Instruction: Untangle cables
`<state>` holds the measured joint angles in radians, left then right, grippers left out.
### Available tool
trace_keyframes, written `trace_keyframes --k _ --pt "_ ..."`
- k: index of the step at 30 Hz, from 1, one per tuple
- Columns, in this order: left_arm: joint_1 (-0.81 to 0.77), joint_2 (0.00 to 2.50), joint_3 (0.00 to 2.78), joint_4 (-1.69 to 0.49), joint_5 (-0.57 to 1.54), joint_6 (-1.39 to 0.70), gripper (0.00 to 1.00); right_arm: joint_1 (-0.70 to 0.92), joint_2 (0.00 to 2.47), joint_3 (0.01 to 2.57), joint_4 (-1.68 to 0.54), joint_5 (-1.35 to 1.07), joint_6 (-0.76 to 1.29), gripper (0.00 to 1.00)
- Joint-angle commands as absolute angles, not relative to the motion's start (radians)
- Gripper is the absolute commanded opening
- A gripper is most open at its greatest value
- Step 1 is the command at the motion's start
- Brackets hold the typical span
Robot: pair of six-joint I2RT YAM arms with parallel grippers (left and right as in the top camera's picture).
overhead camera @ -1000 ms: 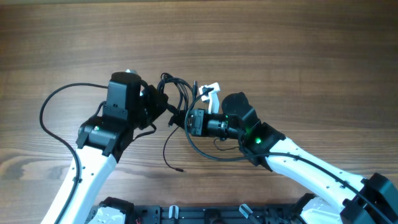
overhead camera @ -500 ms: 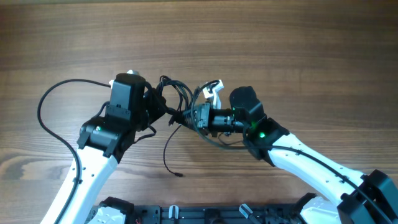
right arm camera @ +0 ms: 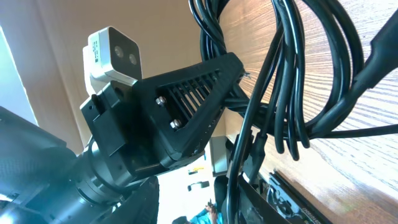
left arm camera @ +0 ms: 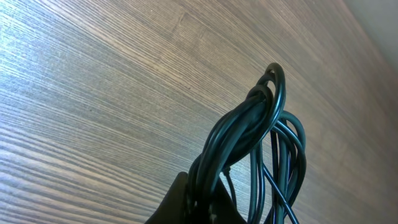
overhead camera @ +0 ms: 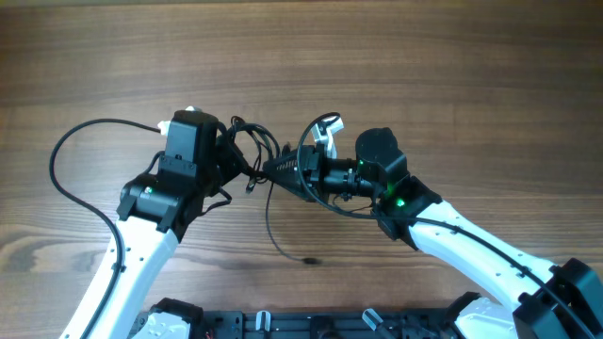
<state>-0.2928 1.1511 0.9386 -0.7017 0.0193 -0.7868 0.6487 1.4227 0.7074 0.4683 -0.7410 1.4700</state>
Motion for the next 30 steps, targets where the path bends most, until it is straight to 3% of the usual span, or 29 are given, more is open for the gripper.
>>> trace_keyframes --k 1,6,12,23,30 --pt "-0.29 1.155 0.929 -0.681 0.044 -0.767 0.04 0.646 1.406 0.723 0.45 -0.744 1.383 0.4" --pt "-0.291 1.155 0.929 -0.67 0.159 -0.719 0.04 0.646 1.406 0.723 0.448 -0.646 1.33 0.22" --pt "-0.291 1.155 0.929 -0.657 0.353 -0.544 0.04 0.646 1.406 0.723 0.383 -0.49 1.283 0.09" --pt "-0.291 1.155 0.929 -0.582 0.738 -0.418 0.04 0.646 1.406 0.723 0.27 -0.381 1.229 0.12" --pt "-0.291 1.155 0.929 -0.582 0.663 -0.419 0.04 0.643 1.404 0.723 0.24 -0.394 1.094 0.25"
